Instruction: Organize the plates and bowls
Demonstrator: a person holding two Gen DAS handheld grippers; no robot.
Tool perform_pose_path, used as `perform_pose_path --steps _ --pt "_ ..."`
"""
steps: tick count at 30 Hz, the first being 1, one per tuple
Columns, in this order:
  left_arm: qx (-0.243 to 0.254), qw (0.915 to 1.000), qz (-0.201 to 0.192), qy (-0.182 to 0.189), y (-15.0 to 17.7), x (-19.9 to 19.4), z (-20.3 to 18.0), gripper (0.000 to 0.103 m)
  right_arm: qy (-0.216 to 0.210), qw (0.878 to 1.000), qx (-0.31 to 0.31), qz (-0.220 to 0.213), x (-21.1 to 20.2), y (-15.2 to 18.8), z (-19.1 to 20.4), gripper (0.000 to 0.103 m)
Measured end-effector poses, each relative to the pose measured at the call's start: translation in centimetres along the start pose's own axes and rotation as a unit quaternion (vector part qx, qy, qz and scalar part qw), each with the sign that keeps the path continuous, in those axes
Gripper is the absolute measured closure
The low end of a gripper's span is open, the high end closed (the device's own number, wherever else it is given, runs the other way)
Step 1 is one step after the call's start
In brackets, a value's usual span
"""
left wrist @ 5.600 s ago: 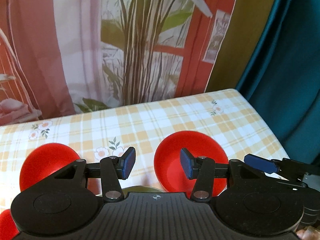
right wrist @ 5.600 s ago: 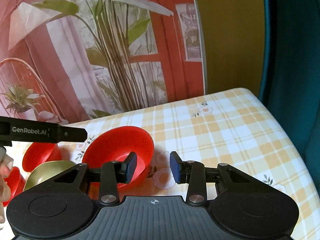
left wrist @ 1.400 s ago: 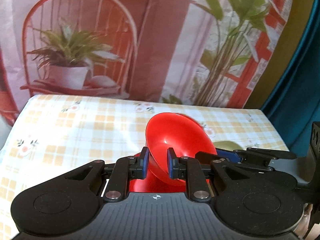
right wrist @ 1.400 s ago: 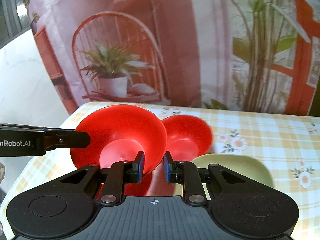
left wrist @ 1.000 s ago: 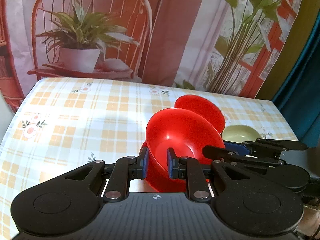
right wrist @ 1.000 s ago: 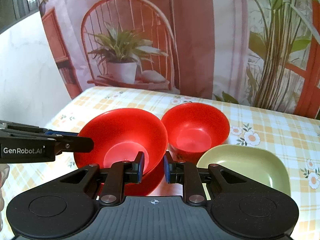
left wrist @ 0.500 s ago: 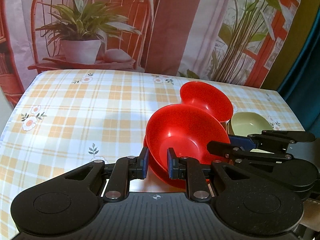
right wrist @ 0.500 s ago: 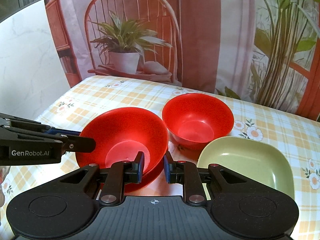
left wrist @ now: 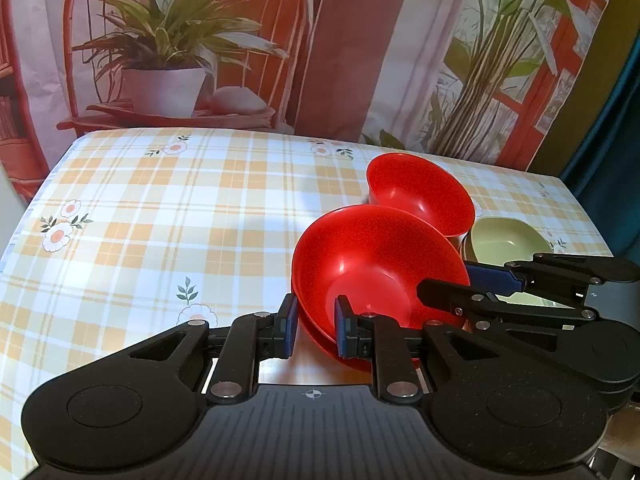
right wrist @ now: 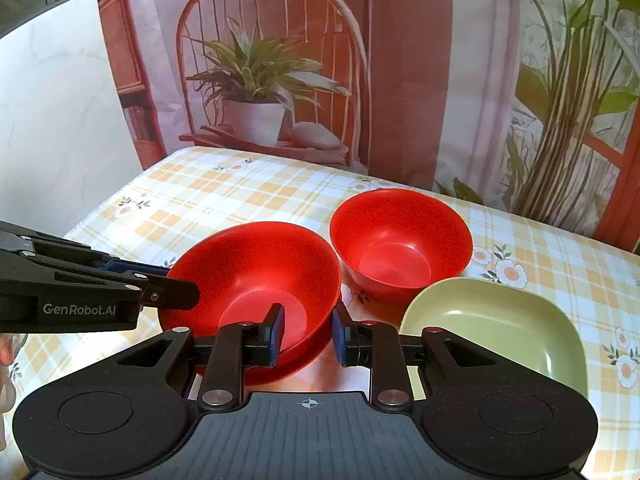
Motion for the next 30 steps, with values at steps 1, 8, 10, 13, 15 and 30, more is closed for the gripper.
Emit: perform_pose_path --steps 1,8,10,13,15,30 --pt "0.0 1.0 0.0 0.0 0.0 0.0 0.0 0.082 0.0 1.0 -0.001 0.0 0.0 0.0 0.0 0.078" --pt "-0.001 1.0 -0.004 -0.001 0.0 0.0 0.0 0.082 0.004 1.0 0.001 0.0 -0.1 0.1 0.0 0.078" --pt "-0.002 1.0 -0.005 -0.001 0.0 -0.1 0.1 0.082 0.004 1.0 0.002 -0.001 -0.2 0.1 -0.2 0.078" --pt "-0.004 1.0 -0.007 -0.002 0.0 -0.2 0.1 0.082 0.005 1.0 0.003 -0.005 -0.4 0.1 -0.5 0.078" --pt "-0.006 0.9999 -0.008 -0.002 -0.1 -0.3 0.2 0.082 0.006 1.0 0.005 -0.008 -0.5 0.0 -0.5 0.078" --pt "0.005 0.9987 -0.05 -0.011 -3.8 -2.3 -0.2 0.082 0.013 0.999 0.033 -0.041 -1.9 -3.6 -3.9 0.078"
Point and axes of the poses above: each gripper's, at about its wrist camera, not at the fingertips, and x roughly the way its jaws point, z to its left, y to its underside, the point moved 2 cm from there along x, roughly the way its jaws point, and after that the axes turned 6 degrees about y, right-handed, at the moved point
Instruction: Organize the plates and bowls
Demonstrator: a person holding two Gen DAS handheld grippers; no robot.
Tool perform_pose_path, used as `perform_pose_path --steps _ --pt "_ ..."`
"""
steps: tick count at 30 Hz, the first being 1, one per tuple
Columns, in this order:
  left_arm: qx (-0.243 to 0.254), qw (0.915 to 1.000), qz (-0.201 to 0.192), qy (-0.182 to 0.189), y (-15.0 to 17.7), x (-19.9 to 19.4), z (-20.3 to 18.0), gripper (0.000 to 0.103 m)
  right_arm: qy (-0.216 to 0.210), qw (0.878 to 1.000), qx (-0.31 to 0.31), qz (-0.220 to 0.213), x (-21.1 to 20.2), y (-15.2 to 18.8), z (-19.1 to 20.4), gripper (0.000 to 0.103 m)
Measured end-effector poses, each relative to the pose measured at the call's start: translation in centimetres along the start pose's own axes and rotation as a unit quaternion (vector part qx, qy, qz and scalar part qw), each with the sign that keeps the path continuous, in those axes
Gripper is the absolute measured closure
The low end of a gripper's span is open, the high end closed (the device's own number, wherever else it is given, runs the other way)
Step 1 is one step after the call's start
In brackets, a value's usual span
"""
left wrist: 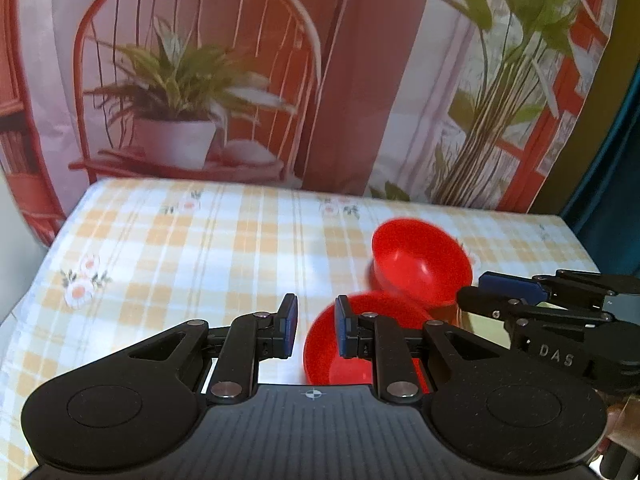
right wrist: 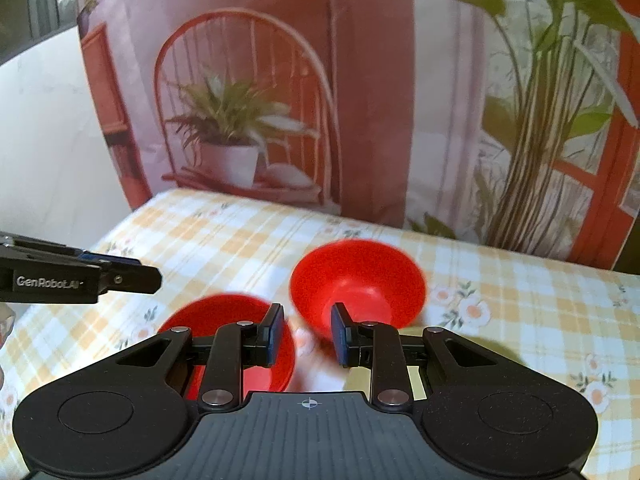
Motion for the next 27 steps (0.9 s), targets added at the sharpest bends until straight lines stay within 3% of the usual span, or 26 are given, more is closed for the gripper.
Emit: perform_pose_path --steps 14,27 --pt "-0.001 0.9983 -0.058 -0.005 -7.1 -0.1 -1.5 0.082 0.051 0.998 -0.01 -0.04 0.0 -6.2 -5.6 0.078" --pt "-0.016 0.9989 0.033 0.028 -4.6 8.4 -2.7 0.081 0.041 0.998 0.032 0.037 5.9 -3.1 -6.8 0.078"
Point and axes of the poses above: each gripper's, at about its wrist camera, not at the fingertips, and x roughly the way its jaws point, z to its left, y to its underside, the point moved 2 cm from there along x, roughly the way its jaws point, and after that the axes turned 6 degrees about y, right-handed, at the moved point
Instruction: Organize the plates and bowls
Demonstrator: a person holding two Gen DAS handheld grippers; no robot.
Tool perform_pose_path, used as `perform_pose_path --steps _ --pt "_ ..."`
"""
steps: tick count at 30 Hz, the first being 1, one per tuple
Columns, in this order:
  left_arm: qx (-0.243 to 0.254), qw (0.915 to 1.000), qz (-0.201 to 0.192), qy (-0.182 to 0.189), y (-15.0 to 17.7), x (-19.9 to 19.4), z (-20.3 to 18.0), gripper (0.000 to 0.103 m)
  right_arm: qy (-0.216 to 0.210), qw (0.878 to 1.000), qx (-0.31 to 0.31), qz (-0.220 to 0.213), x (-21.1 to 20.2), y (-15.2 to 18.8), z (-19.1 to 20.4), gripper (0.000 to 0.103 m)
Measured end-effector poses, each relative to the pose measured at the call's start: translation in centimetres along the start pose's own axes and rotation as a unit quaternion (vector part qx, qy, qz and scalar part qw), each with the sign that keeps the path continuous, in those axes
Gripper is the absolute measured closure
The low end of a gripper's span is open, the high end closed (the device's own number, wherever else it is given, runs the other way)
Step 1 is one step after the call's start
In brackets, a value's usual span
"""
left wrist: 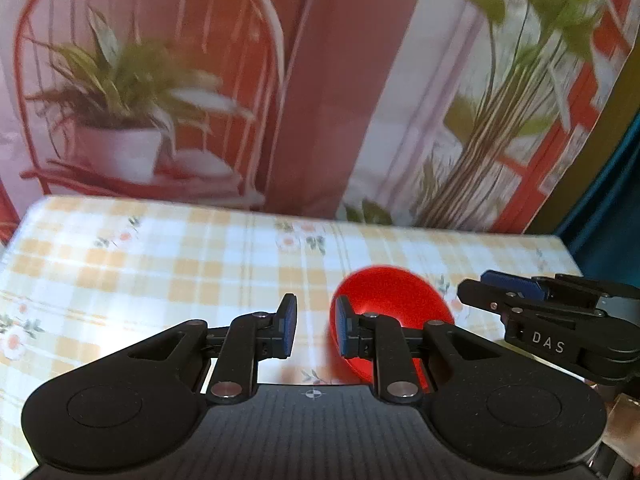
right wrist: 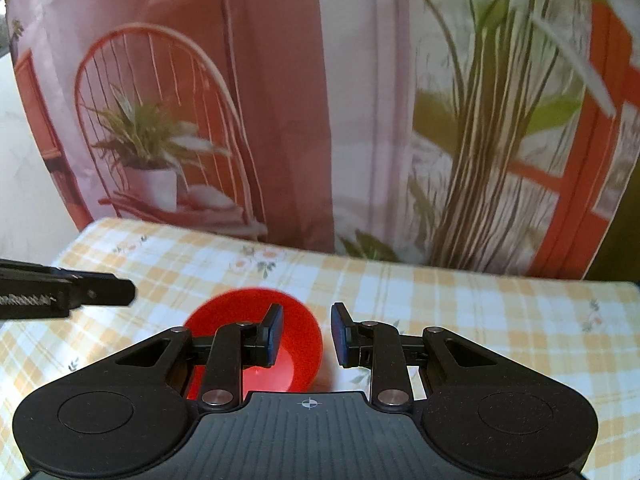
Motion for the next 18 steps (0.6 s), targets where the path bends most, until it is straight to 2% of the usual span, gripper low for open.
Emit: perform_pose_path --steps 3,7,10,14,18 --pt "0.003 0.9996 0.028 0.002 0.4 1.8 0.1 0.081 0.001 1.0 -0.003 0.014 1.0 0.5 0.0 0.074" --pt "0.0 0.9989 0.047 0.004 0.6 3.4 0.3 0.081 0.002 1.0 -0.002 0.03 2.1 1.0 -0.1 0.071" --pt "-0.001 0.9984 0.057 0.006 0.7 4.2 0.4 0.081 0.003 0.999 0.003 0.039 2.7 1.2 -0.4 0.068" --pt "-0.007 0.9975 0.069 0.016 0.8 5.0 0.3 0.076 -0.001 0.999 0.009 0.051 3.4 1.6 -0.5 0.068" --pt "-0.006 0.9969 0.077 0.016 1.0 5.3 0.2 0.076 -0.011 0.998 0.017 0.06 3.9 1.9 -0.6 0.068"
Point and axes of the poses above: each gripper's, at about its wrist camera, not at the fingertips, and x roughly the way its jaws point, z to its left, y to its underside, the point moved 2 cm from there along x, roughly the way its jaws point, and after that the axes turned 6 degrees about y, right-handed, at the moved point
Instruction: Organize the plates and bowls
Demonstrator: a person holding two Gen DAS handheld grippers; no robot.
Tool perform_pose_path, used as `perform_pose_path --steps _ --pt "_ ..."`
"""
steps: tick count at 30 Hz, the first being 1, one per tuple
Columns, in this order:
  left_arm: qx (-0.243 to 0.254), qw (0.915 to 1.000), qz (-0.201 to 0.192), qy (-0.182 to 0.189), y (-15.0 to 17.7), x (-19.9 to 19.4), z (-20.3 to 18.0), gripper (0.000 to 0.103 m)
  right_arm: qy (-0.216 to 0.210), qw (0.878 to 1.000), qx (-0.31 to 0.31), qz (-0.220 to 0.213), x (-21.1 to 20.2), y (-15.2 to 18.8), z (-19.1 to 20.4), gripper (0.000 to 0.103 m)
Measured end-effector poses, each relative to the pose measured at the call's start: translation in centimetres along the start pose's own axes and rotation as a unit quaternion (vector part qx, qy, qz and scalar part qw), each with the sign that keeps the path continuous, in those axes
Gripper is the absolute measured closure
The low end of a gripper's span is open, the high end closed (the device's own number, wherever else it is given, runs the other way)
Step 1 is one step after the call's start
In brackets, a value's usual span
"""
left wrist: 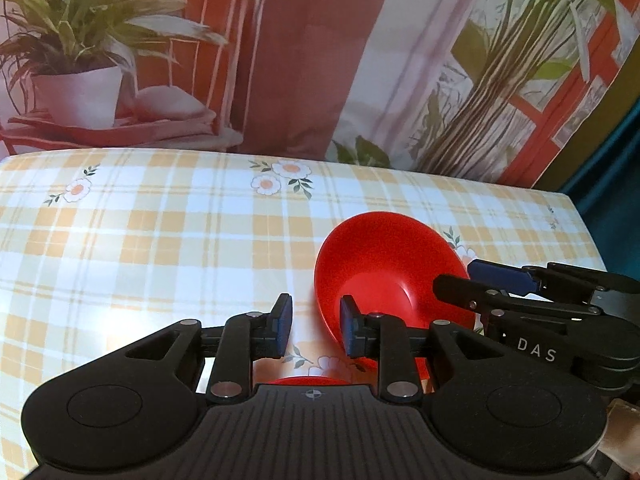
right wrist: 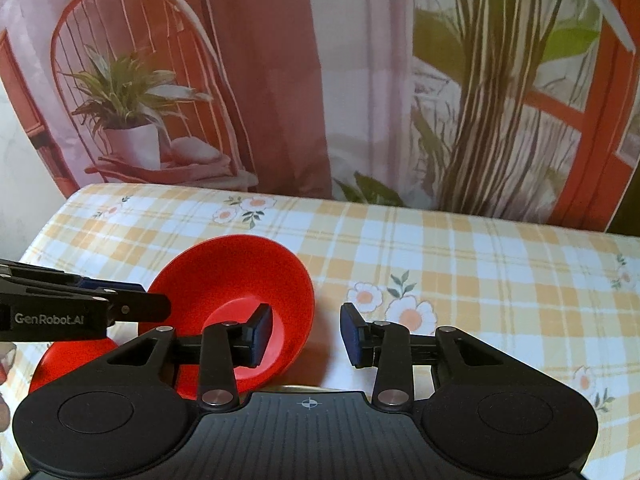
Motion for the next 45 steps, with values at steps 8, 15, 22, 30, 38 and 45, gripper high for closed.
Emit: perform_pose_path --steps 8,15,22,30,38,45 --pt "-0.007 0.9999 0.004 0.006 0.0 0.1 0.2 0.076 -0.011 1.0 0.012 0.01 0.3 0.4 -0.2 0.075" --pt "-0.009 0.9999 0.003 0.014 0.1 0.0 0.3 0.077 -0.018 1.0 0.015 0.013 0.4 0.7 -0.1 0.081" --pt "-0.012 0.9998 0.006 0.016 0.1 0.3 0.3 0.077 -0.021 1.0 0.014 0.013 0.5 0.7 0.3 0.084" --pt "-0.007 0.9998 -0.006 0.018 0.1 0.1 -0.1 0.092 -0.026 0.999 0.024 0.003 0.0 0.7 0.0 0.092" --pt "0.004 0.9992 -0.038 0.014 -0.7 -2.0 -0.7 0.093 -0.029 0.999 0.031 -0.022 -1.4 -0.5 0.2 0.093" --pt "0.015 0.9984 -0.055 0.005 -0.7 -4.6 -1.3 0.092 -0.042 0.998 0.031 -0.038 -3.6 -0.9 0.8 0.093"
Point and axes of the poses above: each gripper's, at about its wrist camera, not at the fingertips, and x roughly the way its jaws point, z to its left, y to its underside, the point moved 2 cm from there along x, roughly the way its jaws point, and after that the axes turned 6 degrees about y, right-handed, at the moved point
